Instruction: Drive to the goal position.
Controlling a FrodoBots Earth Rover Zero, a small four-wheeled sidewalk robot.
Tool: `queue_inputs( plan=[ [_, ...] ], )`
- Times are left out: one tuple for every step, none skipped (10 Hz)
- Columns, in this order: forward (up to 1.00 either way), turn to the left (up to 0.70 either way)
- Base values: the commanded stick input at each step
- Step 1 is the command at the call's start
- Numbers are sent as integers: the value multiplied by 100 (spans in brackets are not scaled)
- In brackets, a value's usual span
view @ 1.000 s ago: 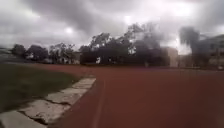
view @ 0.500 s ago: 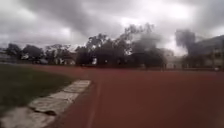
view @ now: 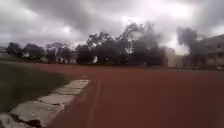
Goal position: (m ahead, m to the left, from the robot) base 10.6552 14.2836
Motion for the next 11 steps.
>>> queue_inputs(
  plan=[
    [70,0],
    [70,0],
    [70,0],
    [70,0],
    [70,0],
    [70,0],
    [70,0],
    [70,0],
    [70,0],
    [70,0],
    [70,0]
  ],
)
